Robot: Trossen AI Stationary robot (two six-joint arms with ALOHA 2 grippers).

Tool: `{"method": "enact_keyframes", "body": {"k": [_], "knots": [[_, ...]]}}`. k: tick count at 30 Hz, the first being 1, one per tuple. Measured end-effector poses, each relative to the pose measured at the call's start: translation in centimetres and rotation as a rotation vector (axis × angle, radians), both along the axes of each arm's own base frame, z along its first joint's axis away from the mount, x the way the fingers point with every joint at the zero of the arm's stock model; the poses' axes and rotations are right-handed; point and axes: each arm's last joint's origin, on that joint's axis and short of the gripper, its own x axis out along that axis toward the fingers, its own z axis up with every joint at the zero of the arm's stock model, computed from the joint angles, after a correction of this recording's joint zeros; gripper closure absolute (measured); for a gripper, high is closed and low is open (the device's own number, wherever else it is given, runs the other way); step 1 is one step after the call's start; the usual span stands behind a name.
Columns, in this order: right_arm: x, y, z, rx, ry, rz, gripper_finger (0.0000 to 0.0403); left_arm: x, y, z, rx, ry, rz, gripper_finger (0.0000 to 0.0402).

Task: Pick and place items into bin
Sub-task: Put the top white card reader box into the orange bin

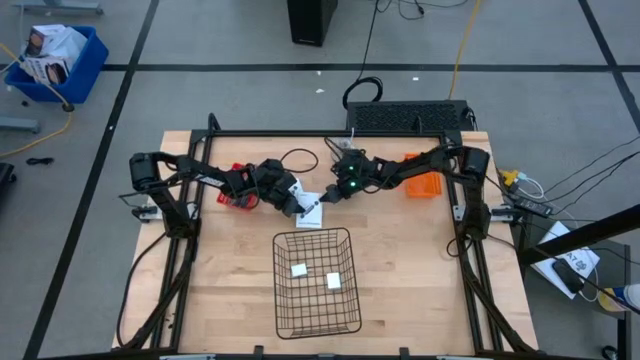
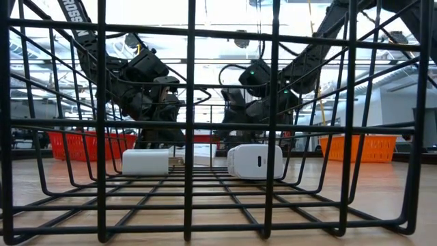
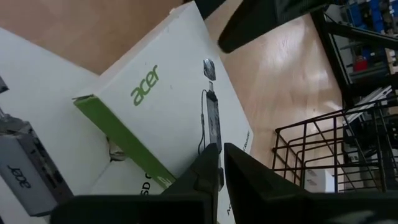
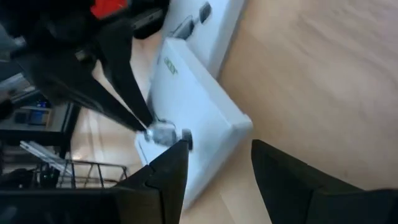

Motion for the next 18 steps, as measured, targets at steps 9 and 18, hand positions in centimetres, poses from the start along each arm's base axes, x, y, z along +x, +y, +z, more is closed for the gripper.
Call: {"method": "enact_keyframes", "body": {"k": [9,18], "knots": [[1.2,0.0,-0.5,0.014,-0.023,0.044,0.0234,0.0,-0.1,0.0,0.003,0.002,0.001,0.0371],[2.5,2.1,0.1,-0.056,-0.131,0.121,0.0234,0.1,0.0,0.1,0.015,-0.004,0.004,0.0371]]}}
